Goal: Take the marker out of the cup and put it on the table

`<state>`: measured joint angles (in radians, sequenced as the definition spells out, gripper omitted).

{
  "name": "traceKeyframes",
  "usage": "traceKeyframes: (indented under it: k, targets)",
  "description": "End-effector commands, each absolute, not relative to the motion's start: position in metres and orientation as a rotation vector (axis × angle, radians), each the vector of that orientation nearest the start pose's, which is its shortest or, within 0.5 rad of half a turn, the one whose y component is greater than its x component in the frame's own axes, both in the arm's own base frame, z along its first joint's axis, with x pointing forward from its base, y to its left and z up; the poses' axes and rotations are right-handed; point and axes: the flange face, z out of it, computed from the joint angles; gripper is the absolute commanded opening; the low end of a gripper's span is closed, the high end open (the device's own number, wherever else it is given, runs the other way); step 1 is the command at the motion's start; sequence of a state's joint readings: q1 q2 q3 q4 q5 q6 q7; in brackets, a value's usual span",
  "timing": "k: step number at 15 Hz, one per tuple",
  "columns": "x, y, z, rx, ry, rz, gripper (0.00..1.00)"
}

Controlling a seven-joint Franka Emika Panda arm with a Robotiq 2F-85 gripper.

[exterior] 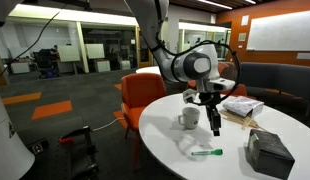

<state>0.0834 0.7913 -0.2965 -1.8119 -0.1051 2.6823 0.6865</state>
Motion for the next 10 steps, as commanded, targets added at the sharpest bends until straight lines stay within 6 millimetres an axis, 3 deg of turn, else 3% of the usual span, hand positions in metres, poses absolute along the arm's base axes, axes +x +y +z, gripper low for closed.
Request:
traceKeyframes:
  k: [1,4,7,10]
  targets:
    - [0.631,-0.102,0.176,-3.111,0.965,-0.547,0.77]
    - [0.621,-0.07,0.231,-3.037,0.774,-0.625,1.0]
    - [0.601,-0.05,0.276,-3.04,0.757,-0.539,1.0]
    - [0.584,-0.053,0.306,-3.078,0.776,-0.488,1.0]
